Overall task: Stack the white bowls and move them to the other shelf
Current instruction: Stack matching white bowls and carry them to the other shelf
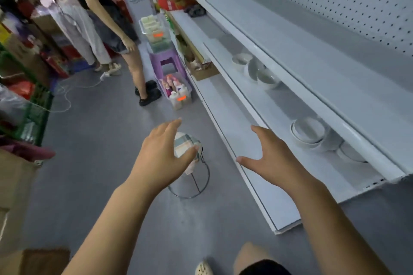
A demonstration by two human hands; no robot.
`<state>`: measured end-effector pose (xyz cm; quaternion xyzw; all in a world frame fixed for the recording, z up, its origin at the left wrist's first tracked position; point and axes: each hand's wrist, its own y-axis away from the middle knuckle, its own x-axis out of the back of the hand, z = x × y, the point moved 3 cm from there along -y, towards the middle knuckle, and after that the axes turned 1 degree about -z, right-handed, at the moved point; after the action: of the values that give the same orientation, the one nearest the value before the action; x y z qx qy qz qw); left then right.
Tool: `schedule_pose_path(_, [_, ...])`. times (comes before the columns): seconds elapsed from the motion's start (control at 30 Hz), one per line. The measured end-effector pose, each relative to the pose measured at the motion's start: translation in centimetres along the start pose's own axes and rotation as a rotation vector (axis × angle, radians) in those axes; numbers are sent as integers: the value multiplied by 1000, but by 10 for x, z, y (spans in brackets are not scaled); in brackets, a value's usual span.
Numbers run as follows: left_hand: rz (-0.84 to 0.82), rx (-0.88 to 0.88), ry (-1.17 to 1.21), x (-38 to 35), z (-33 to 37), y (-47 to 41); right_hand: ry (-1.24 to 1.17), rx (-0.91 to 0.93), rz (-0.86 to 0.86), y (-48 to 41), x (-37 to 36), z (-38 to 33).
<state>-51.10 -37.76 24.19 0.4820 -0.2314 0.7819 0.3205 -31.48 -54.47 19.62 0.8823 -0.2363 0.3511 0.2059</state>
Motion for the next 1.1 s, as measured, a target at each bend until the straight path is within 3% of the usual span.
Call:
schedule_pose_path(0.3, [-43, -169, 65, -25, -3, -133, -25, -166, 91, -76, 9, 34])
schedule_pose_path(0.6, [-118, -269, -89, -55, -8, -261, -8, -220, 10, -206, 15, 69])
schedule_pose_path(0.9, [-363, -397, -193, -150, -7, -327, 100, -341, -70, -230, 5, 114])
schedule_pose_path(1.1, [-539, -627, -272, -209, 10, -378, 51, -474, -34, -239, -12, 130])
